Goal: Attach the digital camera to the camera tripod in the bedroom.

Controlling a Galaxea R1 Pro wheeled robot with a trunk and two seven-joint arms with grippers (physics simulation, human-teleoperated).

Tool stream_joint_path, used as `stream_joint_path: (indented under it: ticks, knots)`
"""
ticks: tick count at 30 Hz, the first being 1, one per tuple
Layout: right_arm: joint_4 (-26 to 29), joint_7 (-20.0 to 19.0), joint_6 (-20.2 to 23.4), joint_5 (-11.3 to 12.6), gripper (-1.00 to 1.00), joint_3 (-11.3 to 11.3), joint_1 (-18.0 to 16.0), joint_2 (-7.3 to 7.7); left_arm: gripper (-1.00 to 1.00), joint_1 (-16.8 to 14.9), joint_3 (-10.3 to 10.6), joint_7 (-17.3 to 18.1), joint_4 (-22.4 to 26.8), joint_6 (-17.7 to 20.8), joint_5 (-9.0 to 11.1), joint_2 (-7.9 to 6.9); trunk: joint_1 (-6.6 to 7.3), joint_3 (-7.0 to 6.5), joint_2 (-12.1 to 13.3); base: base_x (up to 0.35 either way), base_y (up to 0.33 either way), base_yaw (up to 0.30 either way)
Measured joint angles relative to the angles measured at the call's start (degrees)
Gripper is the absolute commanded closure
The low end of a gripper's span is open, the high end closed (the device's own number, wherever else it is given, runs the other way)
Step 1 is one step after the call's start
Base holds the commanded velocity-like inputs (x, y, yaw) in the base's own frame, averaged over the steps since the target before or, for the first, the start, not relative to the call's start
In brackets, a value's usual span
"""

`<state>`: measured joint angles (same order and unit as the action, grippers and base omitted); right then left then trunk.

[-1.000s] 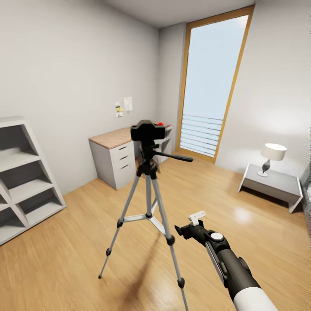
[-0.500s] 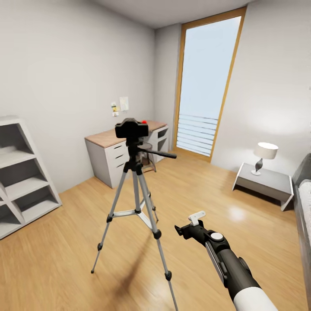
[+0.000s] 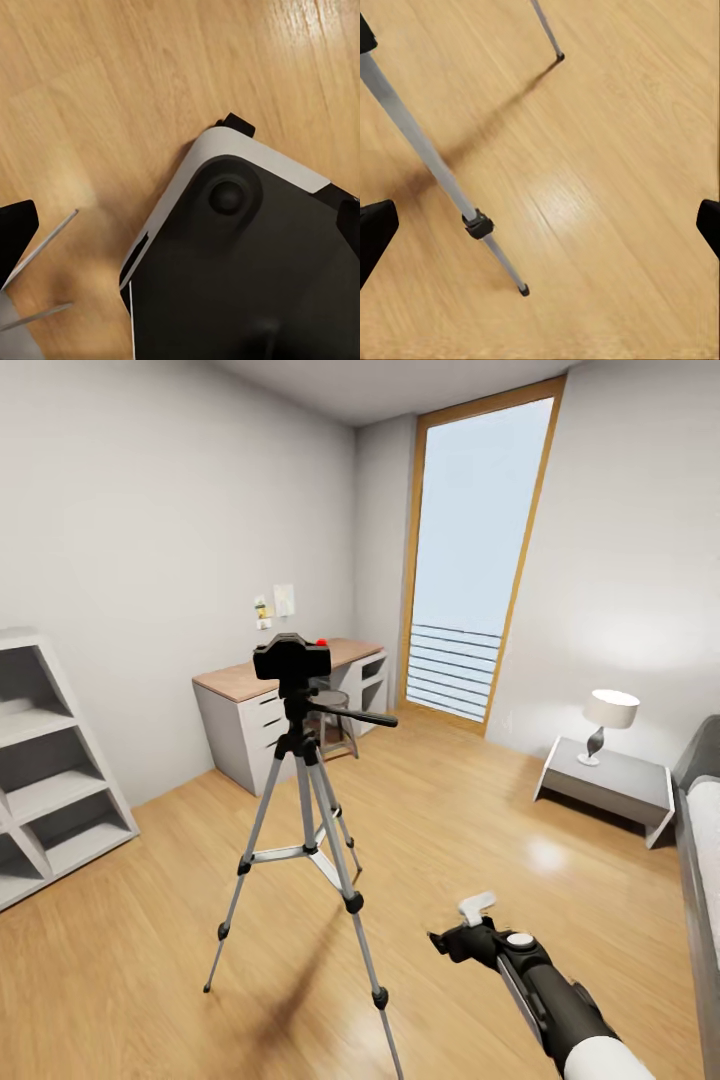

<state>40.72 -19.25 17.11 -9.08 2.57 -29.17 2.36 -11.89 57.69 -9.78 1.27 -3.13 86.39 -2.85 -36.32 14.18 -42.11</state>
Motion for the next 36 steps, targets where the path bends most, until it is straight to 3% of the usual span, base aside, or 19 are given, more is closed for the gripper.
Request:
stream_joint_path:
  ticks: [3, 6, 12, 16, 22, 29, 36]
  knots:
    - [-4.53, 0.02, -0.07, 0.0, -1.0, -0.56, -0.01, 1.6, -1.0, 0.0, 0.0, 0.0, 0.0, 0.0, 0.0, 0.03, 0.0, 0.0, 0.0, 0.0, -0.001, 0.0]
    - [-16.63, 0.15, -0.62, -0.06, -1.0, -3.26, 0.02, 4.77, -1.0, 0.03, 0.0, 0.0, 0.0, -0.01, 0.0, 0.06, 0.0, 0.01, 0.0, 0.0, 0.0, 0.0]
    - [-26.36, 0.22, -1.98, 0.04, -1.0, -5.27, 0.01, 7.07, -1.0, 0.01, -0.04, 0.0, 0.0, 0.0, 0.0, 0.13, 0.0, 0.0, 0.0, 0.0, 0.0, 0.0]
    - [-37.87, 1.83, -5.39, 0.14, -1.0, -5.91, 0.01, 8.29, -1.0, 0.03, -0.06, 0.0, 0.0, 0.0, 0.0, 0.15, 0.0, 0.0, 0.0, 0.0, 0.0, 0.0]
    - [-41.38, 4.44, -9.05, 0.26, -1.0, -6.13, 0.7, 8.37, -1.0, 0.01, -0.06, 0.01, 0.0, 0.0, -0.02, 0.27, 0.0, 0.0, 0.0, 0.0, 0.0, 0.0]
    - [-42.51, 5.97, -14.06, 1.87, -1.0, -6.15, 6.23, 7.87, -1.0, 0.01, -0.08, 0.0, -0.05, -0.01, -0.07, 0.75, 0.0, 0.01, -0.01, 0.0, 0.0, 0.0]
    - [-42.66, 6.19, -16.37, 4.02, -1.0, -6.23, 10.04, 7.5, -1.0, 0.01, -0.08, 0.0, -0.08, -0.01, -0.13, 0.85, 0.0, 0.01, -0.01, 0.0, 0.0, 0.0]
